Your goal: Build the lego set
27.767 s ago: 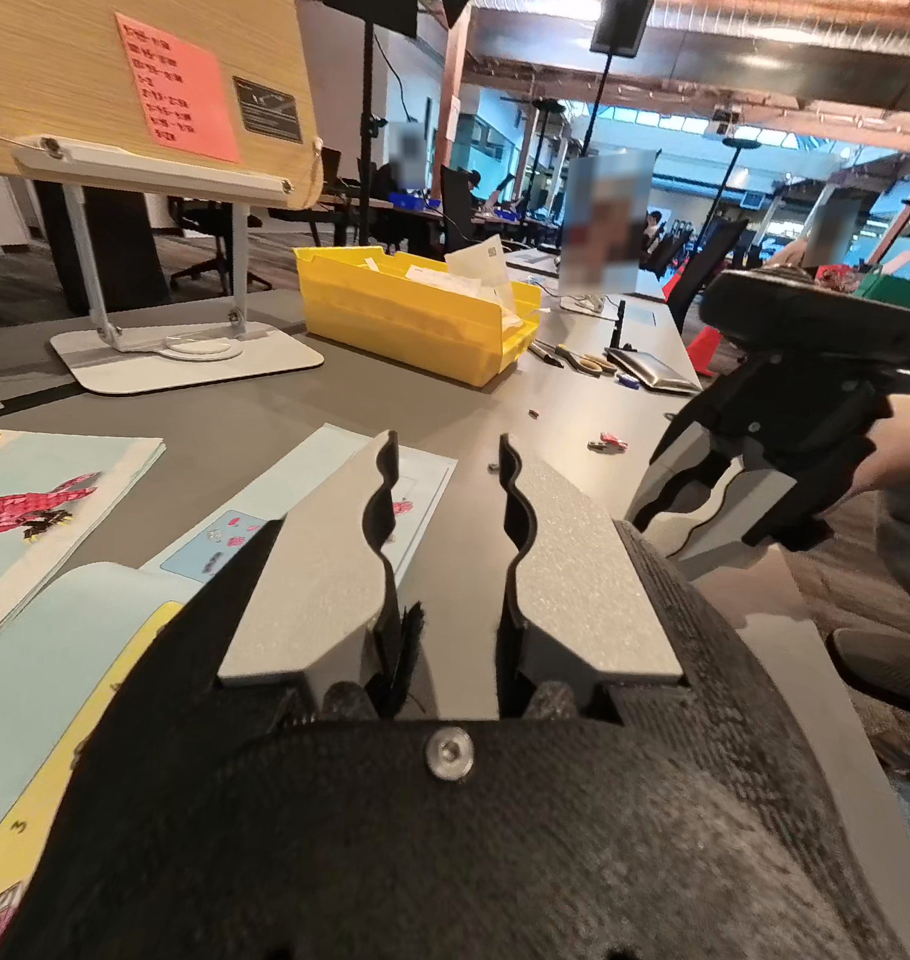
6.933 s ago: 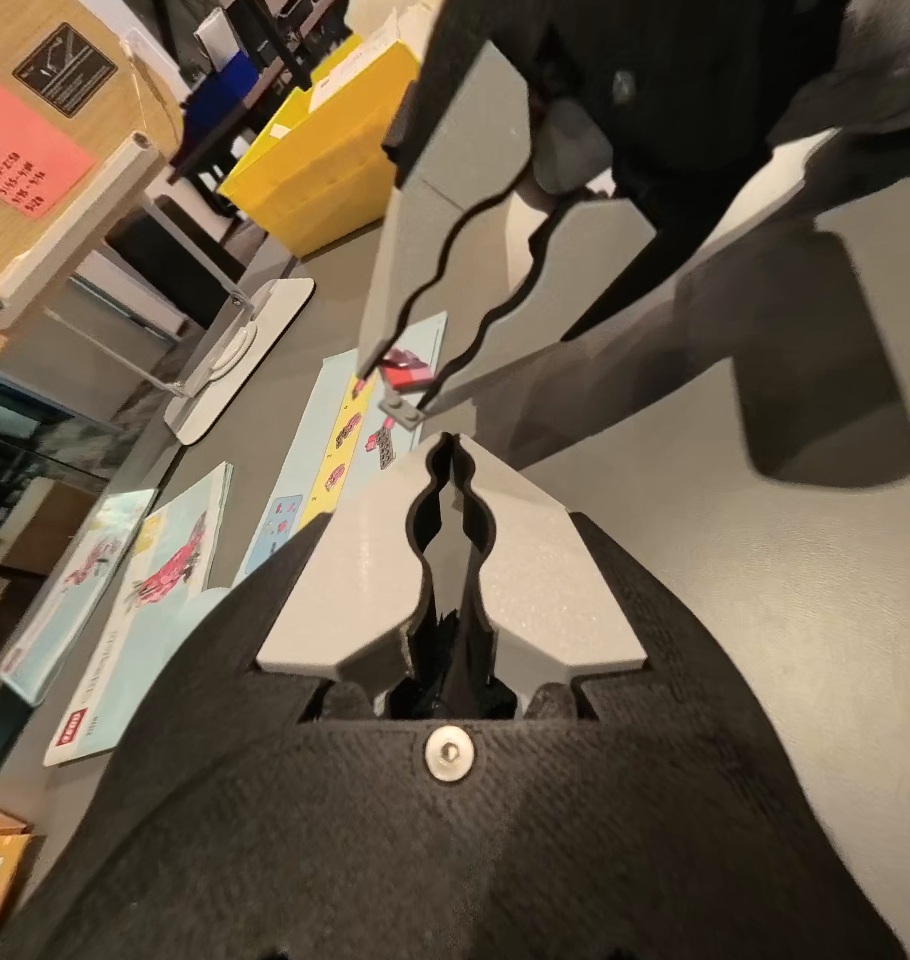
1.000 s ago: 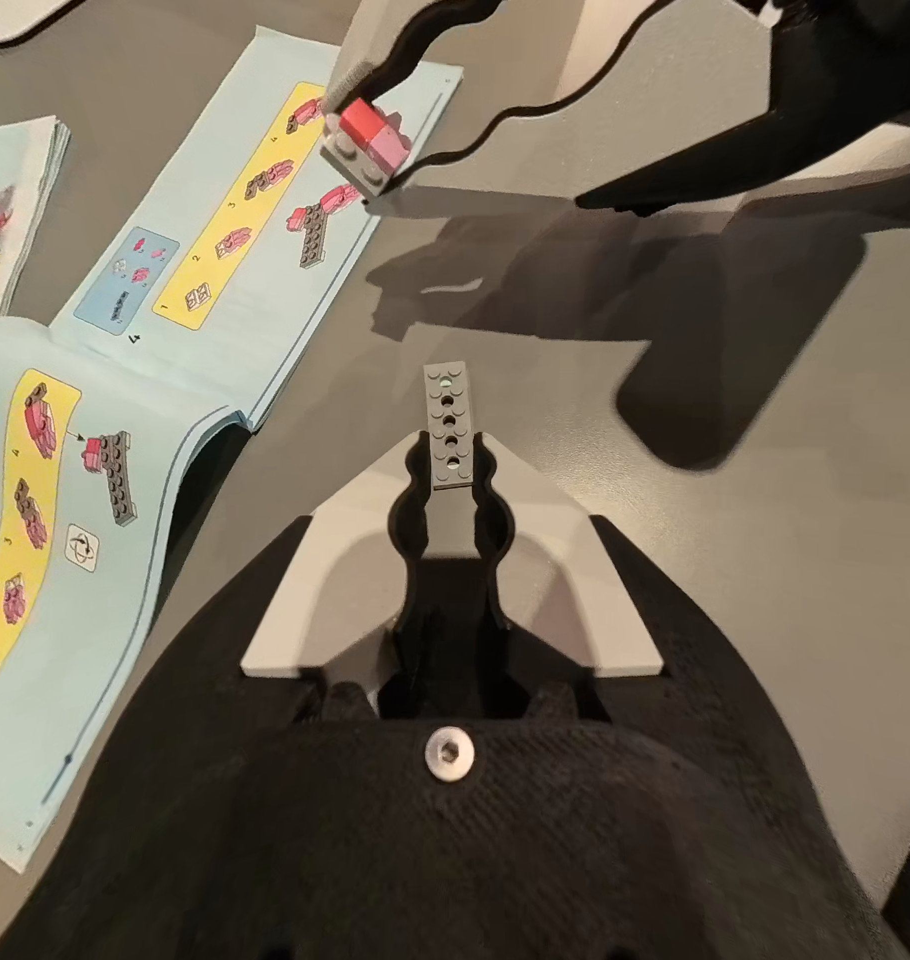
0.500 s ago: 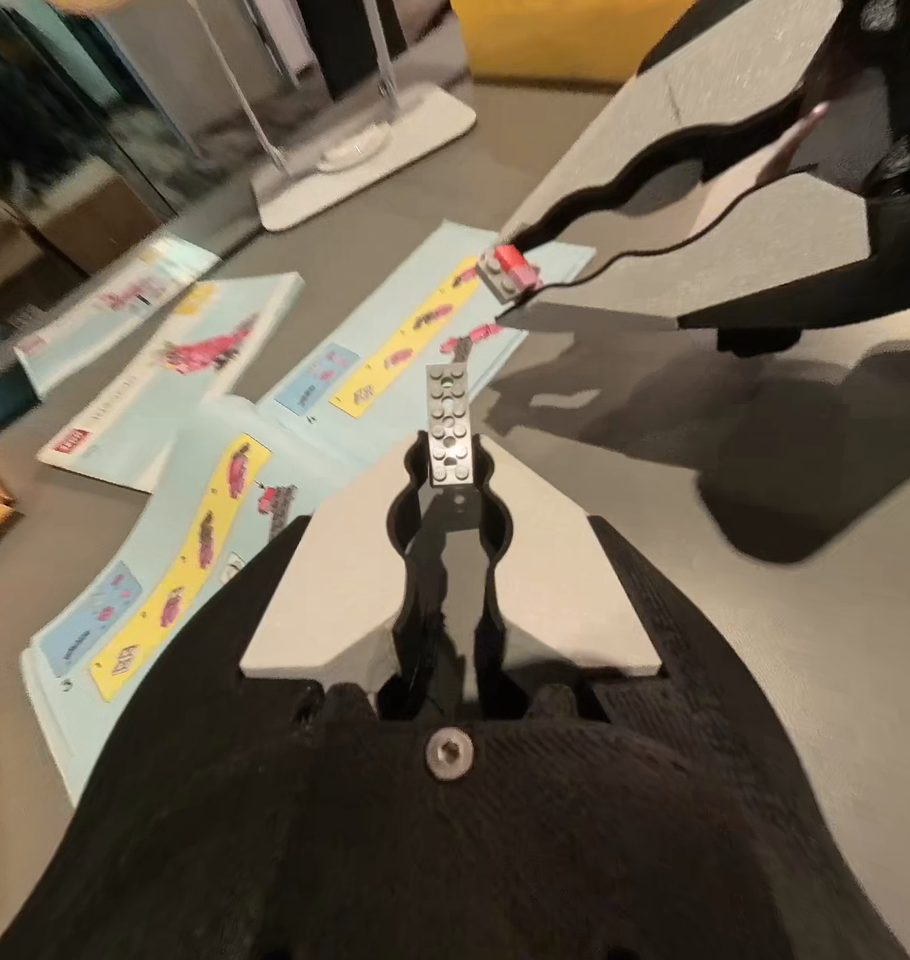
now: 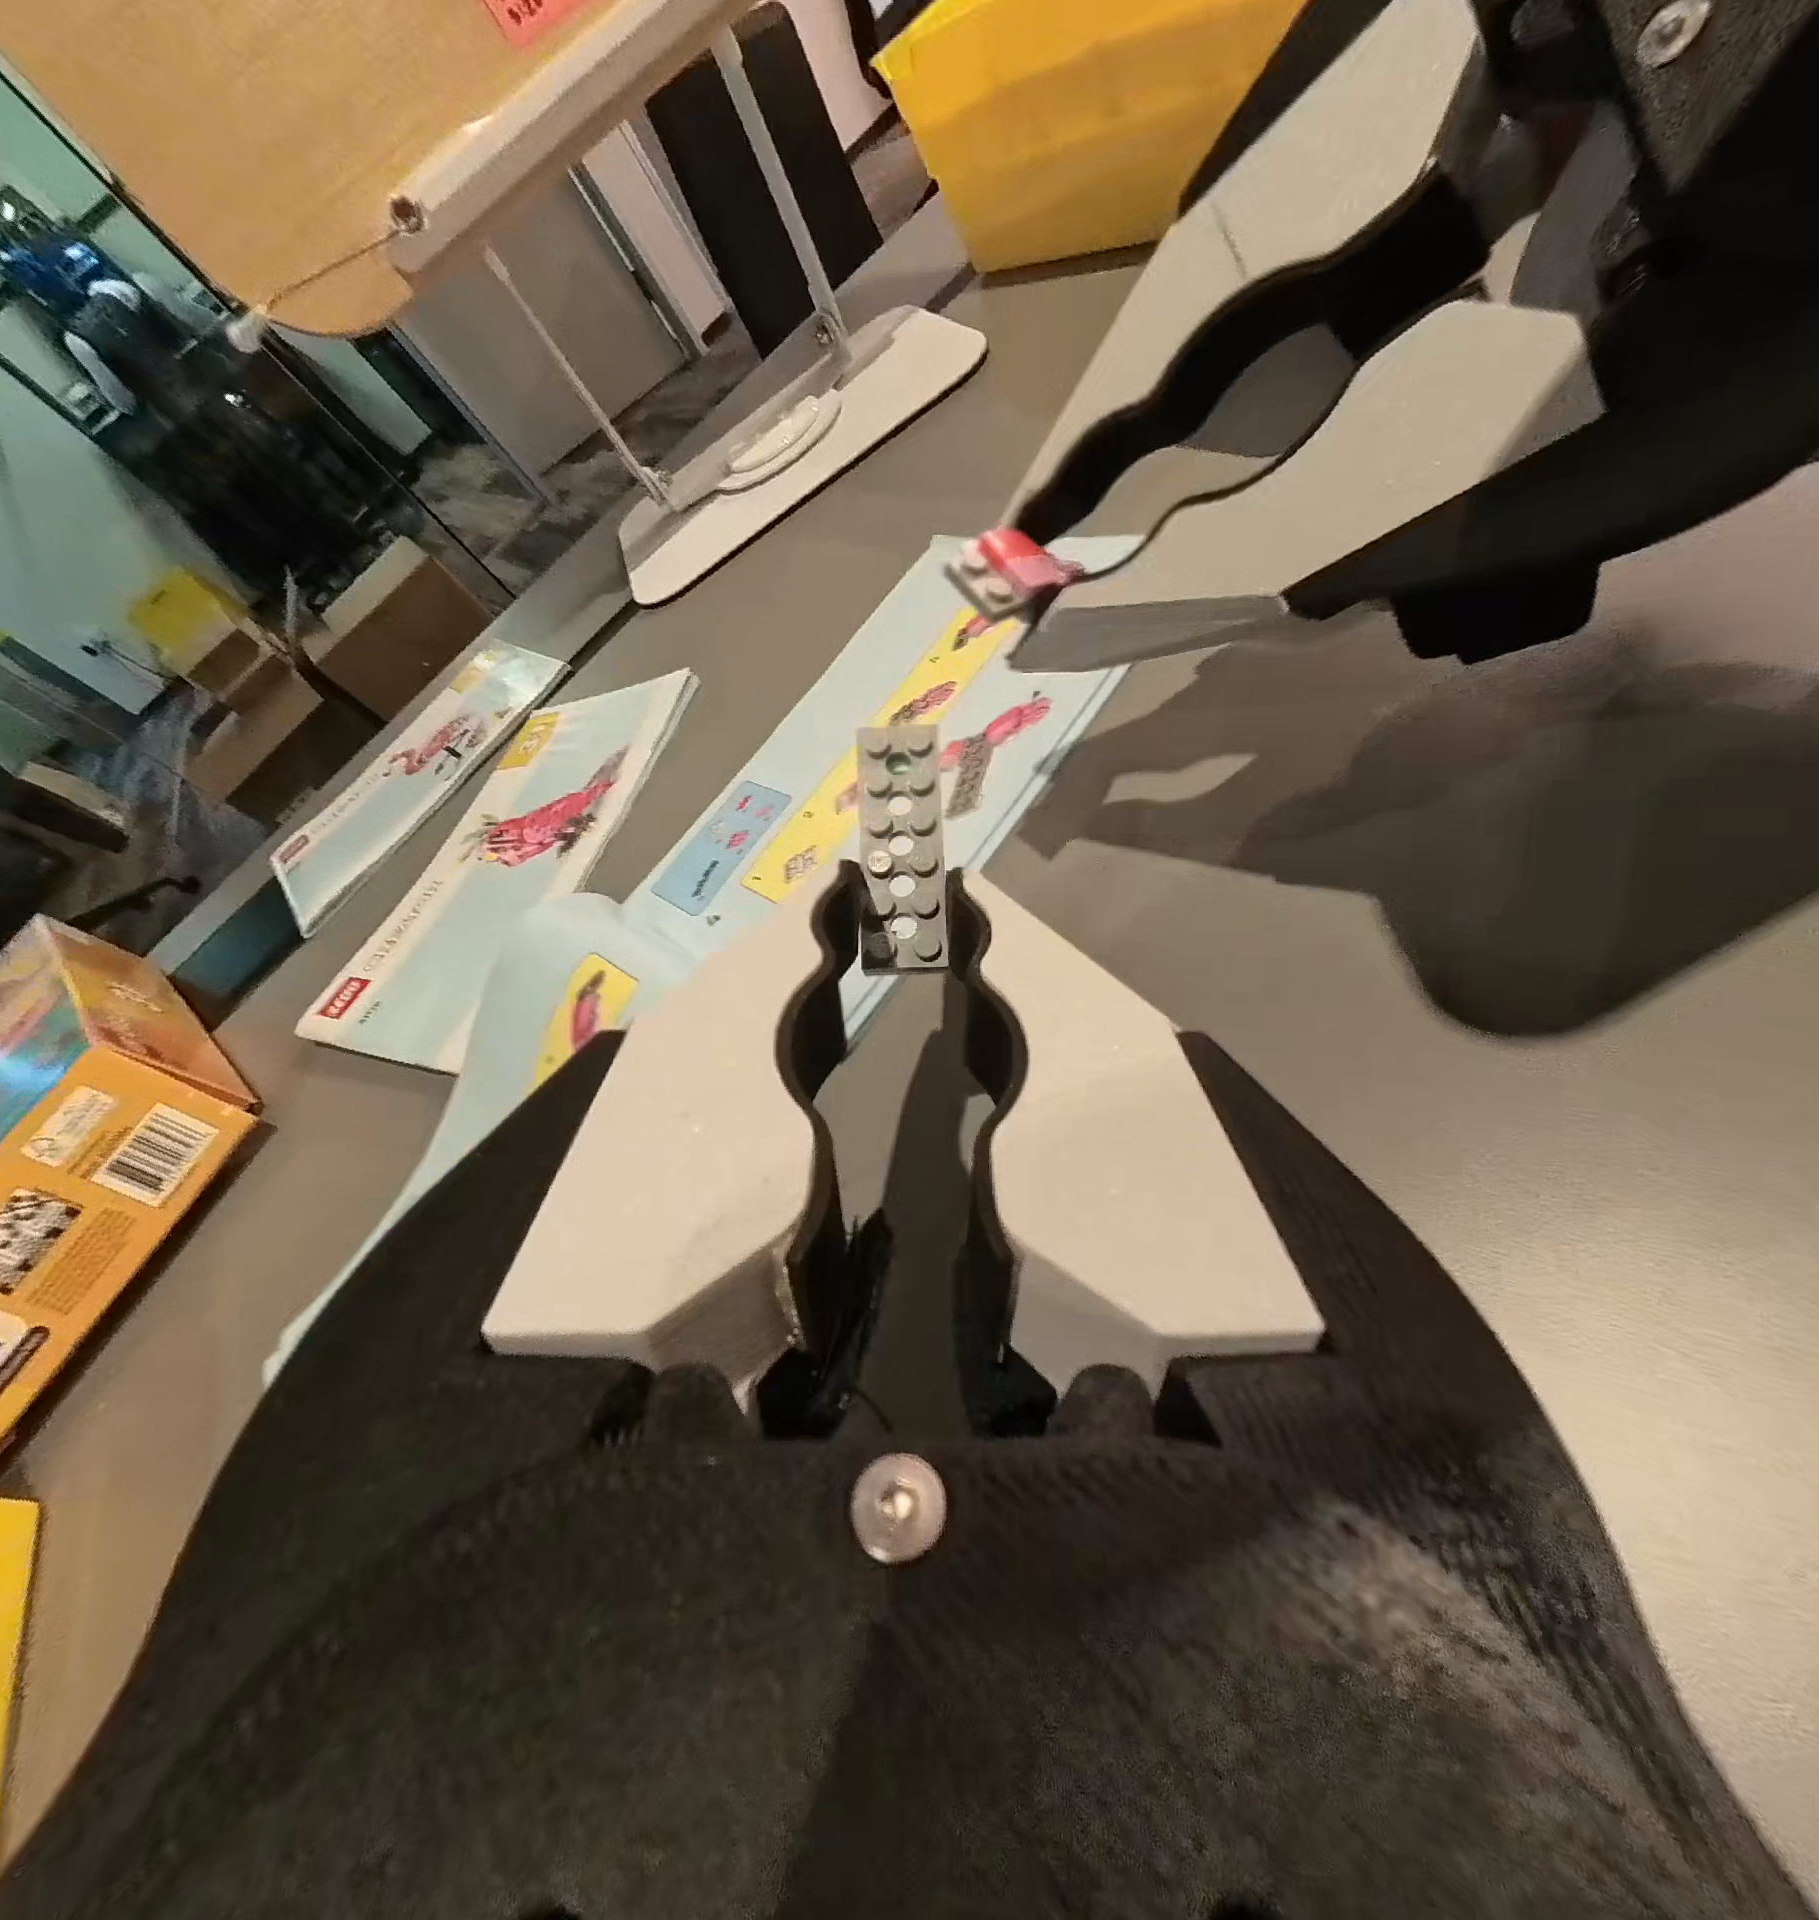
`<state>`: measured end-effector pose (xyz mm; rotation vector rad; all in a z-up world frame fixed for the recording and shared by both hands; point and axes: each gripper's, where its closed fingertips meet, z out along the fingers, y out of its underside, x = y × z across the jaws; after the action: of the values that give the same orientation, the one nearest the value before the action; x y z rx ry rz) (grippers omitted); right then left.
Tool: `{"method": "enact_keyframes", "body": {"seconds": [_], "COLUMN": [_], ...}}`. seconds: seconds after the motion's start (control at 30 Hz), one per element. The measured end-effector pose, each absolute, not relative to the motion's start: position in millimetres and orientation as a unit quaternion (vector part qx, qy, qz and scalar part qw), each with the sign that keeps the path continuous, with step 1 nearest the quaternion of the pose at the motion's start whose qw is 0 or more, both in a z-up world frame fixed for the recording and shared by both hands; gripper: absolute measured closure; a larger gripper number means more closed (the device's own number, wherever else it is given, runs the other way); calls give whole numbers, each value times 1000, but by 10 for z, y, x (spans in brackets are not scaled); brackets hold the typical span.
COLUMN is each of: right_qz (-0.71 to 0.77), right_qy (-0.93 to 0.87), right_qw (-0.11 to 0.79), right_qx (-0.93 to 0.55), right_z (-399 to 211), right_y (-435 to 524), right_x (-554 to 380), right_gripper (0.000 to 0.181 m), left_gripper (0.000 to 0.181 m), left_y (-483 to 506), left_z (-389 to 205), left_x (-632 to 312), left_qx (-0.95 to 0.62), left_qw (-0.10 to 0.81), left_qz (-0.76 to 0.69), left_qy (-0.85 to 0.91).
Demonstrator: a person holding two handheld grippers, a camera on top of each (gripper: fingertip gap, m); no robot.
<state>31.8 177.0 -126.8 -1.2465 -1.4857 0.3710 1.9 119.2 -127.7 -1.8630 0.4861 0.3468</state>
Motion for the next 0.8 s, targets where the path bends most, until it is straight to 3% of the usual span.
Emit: {"method": "enact_keyframes", "body": {"seconds": [0.2, 0.5, 0.63, 0.8], "right_qz": [97, 89, 86, 129], "right_qy": [-682, -753, -757, -722], "right_qw": [465, 224, 192, 206], "right_qx": [-556, -612, -618, -647], "right_z": [-1509, -1808, -1800, -1730], "right_y": [2033, 2270, 2249, 2248], "right_x": [500, 512, 469, 454], "right_gripper": [164, 164, 164, 127], "left_gripper": [166, 166, 165, 166], "left_y": [1216, 1171, 1148, 1129], "left_z": [-1199, -1130, -1146, -1075], "left_x": [-171, -164, -132, -123], "left_qx": [-745, -660, -650, -648], "left_qw": [541, 573, 573, 592], "left_qz": [265, 346, 353, 340], "left_qy": [287, 340, 353, 339]}}
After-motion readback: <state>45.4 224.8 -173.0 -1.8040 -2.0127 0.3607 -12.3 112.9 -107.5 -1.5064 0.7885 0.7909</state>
